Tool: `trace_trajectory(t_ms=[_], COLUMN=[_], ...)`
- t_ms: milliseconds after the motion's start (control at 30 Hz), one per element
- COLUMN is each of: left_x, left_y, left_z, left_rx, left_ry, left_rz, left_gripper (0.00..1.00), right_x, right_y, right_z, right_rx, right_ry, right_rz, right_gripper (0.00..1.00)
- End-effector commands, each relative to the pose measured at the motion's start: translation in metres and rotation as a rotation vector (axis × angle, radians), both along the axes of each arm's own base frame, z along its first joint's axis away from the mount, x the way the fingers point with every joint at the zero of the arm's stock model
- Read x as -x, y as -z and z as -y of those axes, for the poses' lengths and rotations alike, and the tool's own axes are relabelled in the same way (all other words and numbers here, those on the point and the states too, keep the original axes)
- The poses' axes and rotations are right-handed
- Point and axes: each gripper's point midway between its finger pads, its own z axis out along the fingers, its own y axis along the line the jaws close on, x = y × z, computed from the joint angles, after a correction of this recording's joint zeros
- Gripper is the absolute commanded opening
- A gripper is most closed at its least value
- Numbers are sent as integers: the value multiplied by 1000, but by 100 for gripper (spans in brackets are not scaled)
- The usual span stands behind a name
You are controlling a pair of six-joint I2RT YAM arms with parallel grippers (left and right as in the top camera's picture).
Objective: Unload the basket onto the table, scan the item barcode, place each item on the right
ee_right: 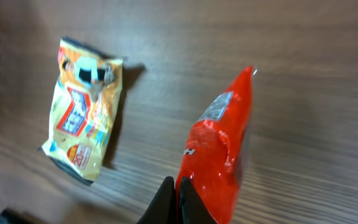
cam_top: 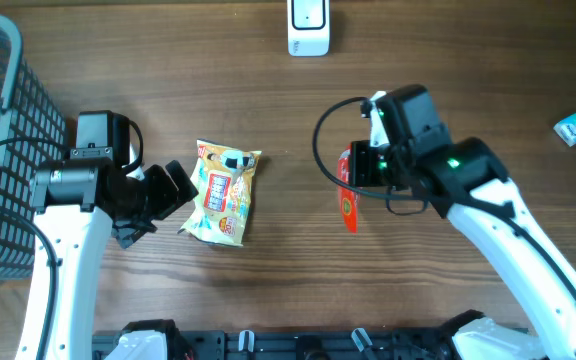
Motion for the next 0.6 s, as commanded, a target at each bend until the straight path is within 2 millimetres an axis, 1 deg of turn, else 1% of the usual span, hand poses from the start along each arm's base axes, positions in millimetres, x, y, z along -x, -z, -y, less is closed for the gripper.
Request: trace_trajectory(t_ms=[0, 100, 133, 233, 333, 367, 433, 533, 567], left_x=[0, 0, 0, 0, 0, 0, 0, 1, 1], left_y=[0, 0, 0, 0, 0, 0, 0, 0, 0], left_z=[3, 3, 3, 3, 3, 3, 3, 3, 3], left_rx=[12, 12, 12, 12, 12, 12, 12, 12, 12], left_ry=[-2, -2, -2, -2, -2, -2, -2, -2, -2], left_rz=[-3, -3, -3, -3, -3, -3, -3, -3, -3], left_gripper=[100, 100, 100, 100, 100, 100, 100, 100, 100], right_x=[15, 30, 33, 40, 40, 37, 27, 9, 4], right_y=[14, 10, 7, 2, 3, 6, 19, 47, 54], right_z=[-41, -75, -81, -88, -86, -83, -67, -24, -10], right_rx=[-188, -377, -418, -486, -484, -464, -377, -164, -101], right_ry=[-139, -323, -353, -398, -392, -375, -304, -151, -105], right_rz=[-142, -214, -231, -264, -267, -265, -257, -240, -237], right_gripper=[4, 4, 4, 4, 4, 4, 4, 4, 4])
